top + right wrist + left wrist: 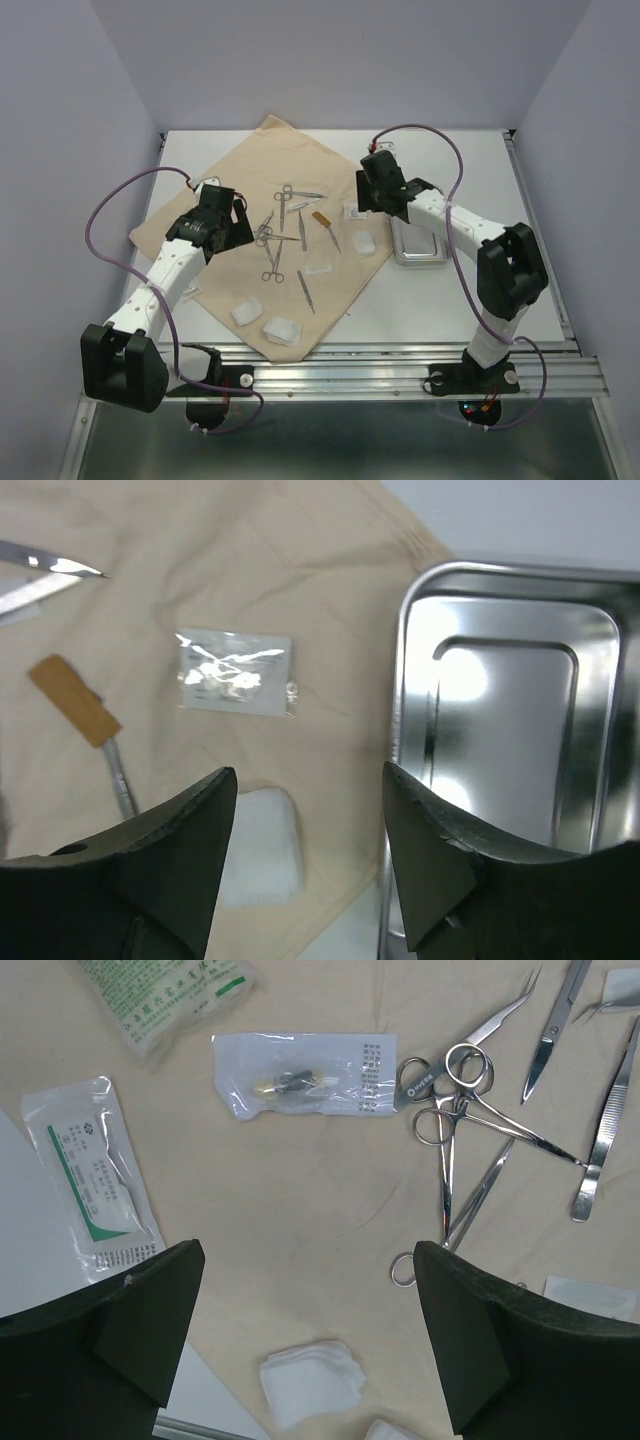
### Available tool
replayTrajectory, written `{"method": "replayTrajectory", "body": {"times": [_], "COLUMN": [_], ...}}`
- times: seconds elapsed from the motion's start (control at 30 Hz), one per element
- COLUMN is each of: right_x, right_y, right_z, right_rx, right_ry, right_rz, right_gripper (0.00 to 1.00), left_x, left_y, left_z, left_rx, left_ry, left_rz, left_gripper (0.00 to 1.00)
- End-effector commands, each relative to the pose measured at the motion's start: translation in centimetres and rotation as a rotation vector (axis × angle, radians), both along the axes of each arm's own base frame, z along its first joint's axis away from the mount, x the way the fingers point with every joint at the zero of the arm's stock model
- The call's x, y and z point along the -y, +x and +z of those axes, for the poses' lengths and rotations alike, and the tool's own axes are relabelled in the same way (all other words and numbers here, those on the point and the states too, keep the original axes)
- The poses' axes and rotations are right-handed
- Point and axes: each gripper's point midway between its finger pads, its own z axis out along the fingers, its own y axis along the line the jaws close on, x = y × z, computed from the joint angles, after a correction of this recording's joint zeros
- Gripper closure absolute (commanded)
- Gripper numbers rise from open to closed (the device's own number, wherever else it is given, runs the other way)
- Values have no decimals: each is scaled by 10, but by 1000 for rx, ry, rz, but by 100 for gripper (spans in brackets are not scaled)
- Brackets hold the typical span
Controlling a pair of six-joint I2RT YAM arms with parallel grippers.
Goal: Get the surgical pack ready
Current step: Adjust the container at the center of the board, then pick up the medical item from the surgical kit.
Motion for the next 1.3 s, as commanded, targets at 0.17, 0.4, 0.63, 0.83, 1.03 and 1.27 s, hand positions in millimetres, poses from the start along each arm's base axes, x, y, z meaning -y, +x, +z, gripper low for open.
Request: {"method": "replayTrajectory", "body": {"times": [0.17, 0.4, 0.63, 0.83, 1.03, 1.27], "right_x": [-93, -127, -137, -133, -129, -112], "right_y": [-10, -27, -36, -35, -36, -31], "right_z": [5, -37, -68, -83, -85, -27], "right_rx": [-3, -101, -148, -162, -167, -43], "right_ry": [59, 61, 27, -3, -14, -3], "right_rz": [189, 276, 277, 262, 242, 174], "right_gripper": [41, 46, 57, 65, 84, 93], "left_x": [0, -2, -2, -2, -3, -3], "left_y": [-2, -2, -1, 0, 0, 1], "left_z": [12, 14, 12, 15, 16, 16], "left_rx": [54, 53, 47, 54, 58, 55], "left_ry": [-37, -20, -14, -12, -11, -7], "left_rz": [48, 46, 44, 38, 39, 34], "left_gripper": [1, 1, 1, 1, 1, 1]}}
